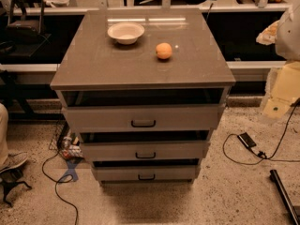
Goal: Open middle drawer
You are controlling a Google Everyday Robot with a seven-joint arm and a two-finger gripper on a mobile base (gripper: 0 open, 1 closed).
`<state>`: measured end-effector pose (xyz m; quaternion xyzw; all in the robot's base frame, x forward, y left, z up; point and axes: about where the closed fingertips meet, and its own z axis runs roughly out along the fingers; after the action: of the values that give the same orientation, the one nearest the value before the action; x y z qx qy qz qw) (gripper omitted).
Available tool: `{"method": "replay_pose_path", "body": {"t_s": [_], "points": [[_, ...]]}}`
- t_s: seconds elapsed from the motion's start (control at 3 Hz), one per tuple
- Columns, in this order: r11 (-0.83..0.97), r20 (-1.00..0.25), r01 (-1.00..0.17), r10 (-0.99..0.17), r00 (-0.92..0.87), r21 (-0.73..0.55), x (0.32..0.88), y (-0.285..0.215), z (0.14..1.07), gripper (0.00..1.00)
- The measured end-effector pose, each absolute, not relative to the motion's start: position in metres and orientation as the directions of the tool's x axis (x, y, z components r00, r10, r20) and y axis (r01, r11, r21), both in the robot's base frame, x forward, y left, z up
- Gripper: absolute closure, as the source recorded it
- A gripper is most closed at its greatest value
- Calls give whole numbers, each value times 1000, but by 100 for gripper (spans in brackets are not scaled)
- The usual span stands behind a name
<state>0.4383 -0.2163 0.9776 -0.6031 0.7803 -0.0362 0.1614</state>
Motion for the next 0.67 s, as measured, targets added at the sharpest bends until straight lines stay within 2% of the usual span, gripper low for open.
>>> {"method": "replay_pose_path", "body": {"t_s": [0.67], "points": [[258,-224,-933,-953,-204,-250,440,-223,953,0]]}}
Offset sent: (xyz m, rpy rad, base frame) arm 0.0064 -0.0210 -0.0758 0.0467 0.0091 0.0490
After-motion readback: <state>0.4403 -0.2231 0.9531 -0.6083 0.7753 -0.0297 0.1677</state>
